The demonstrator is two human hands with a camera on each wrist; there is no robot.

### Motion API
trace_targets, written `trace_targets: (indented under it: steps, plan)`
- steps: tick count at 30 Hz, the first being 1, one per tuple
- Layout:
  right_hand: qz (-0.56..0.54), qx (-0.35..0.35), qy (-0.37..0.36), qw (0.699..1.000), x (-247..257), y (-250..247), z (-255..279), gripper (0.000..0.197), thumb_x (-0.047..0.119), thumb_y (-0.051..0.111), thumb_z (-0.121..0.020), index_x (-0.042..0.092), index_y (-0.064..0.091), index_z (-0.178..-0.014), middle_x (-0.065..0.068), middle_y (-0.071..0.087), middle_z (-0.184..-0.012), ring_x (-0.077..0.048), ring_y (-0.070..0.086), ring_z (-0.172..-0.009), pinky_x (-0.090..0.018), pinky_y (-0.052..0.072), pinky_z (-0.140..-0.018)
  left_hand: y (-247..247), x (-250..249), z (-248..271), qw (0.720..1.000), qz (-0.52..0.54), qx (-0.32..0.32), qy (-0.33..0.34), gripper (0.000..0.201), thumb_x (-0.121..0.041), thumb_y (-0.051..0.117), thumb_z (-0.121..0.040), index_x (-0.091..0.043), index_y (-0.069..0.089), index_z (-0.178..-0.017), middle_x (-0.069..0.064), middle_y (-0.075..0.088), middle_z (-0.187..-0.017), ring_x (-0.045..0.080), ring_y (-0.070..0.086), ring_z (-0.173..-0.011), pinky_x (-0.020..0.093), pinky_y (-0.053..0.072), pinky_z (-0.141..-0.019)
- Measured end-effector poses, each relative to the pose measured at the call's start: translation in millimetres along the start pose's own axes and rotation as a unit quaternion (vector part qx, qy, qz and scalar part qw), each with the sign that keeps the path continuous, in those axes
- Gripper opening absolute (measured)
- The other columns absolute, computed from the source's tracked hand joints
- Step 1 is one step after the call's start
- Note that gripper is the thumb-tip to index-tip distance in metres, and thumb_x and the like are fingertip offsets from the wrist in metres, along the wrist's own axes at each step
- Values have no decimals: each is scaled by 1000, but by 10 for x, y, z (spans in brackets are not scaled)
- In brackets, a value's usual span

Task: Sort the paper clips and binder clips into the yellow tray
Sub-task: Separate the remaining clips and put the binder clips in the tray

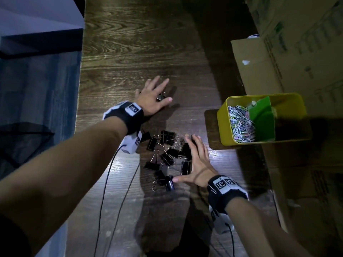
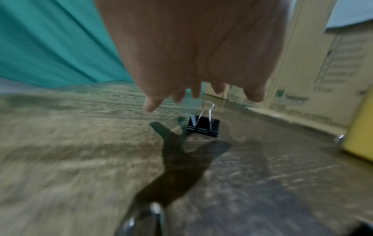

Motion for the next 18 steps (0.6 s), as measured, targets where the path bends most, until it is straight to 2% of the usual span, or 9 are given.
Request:
trace_targets:
  steps: [2, 5, 9, 11, 13, 15, 18]
  plan:
    - [-2, -1, 1, 1000, -3, -6, -2, 135, 63, 80, -52, 33, -11, -147, 5, -25, -154, -12, -29, -140, -39, -13, -116, 91, -46, -72, 998, -38, 53, 12, 65, -60, 40, -89, -40, 14, -146, -6, 0, -158, 23, -4, -145, 62, 4, -111]
    - [8, -6, -6, 1000, -13, 0, -6, 134, 65, 78, -53, 32, -12, -147, 2, -24, -154, -13, -29, -140, -37, -17, -114, 357, -274, 45, 988, -68, 108, 85, 61, -58, 38, -90, -34, 23, -145, -5, 5, -157, 20, -2, -145, 61, 2, -112]
    - [22, -6, -11, 1000, -17, 15, -13, 134, 68, 75, -54, 29, -12, -147, -2, -24, -155, -16, -28, -140, -38, -17, -113, 691, -411, 414, 974, -61, 149, 161, 54, -61, 26, -91, -39, 33, -140, -8, 13, -156, 15, -3, -144, 58, -8, -112]
    - [22, -12, -13, 1000, -17, 10, -16, 134, 68, 76, -53, 29, -10, -148, -2, -22, -155, -17, -27, -141, -37, -18, -113, 727, -303, 585, 971, -70, 150, 173, 65, -70, 11, -85, -42, 34, -139, -9, 15, -155, 13, -5, -144, 58, -11, -111]
    - [18, -17, -14, 1000, -16, 15, -16, 134, 70, 75, -51, 30, -8, -148, -1, -21, -155, -16, -26, -141, -39, -17, -114, 695, -96, 740, 976, -80, 131, 156, 73, -76, 1, -79, -45, 31, -138, -12, 13, -156, 9, -8, -143, 62, -13, -109]
    - [13, -24, -16, 999, -16, 15, -14, 134, 74, 72, -48, 31, -5, -148, -2, -20, -156, -16, -25, -142, -42, -15, -116, 683, 81, 911, 983, -76, 107, 128, 71, -76, 1, -80, -46, 27, -140, -13, 9, -156, 7, -12, -142, 61, -18, -107]
    - [17, -23, -24, 999, -12, 22, -17, 130, 70, 75, -52, 31, -3, -148, -3, -21, -156, -17, -28, -141, -38, -18, -113, 779, 117, 1198, 991, -53, 74, 98, 68, -73, 2, -82, -46, 21, -141, -10, 7, -157, 9, -15, -141, 54, -22, -107]
Point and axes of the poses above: each hand's wrist, its own z-axis away from the middle knuckle, its own y-axis out of the palm, x = y × z, the point moved 9 cm from there along -z, towards the middle knuckle
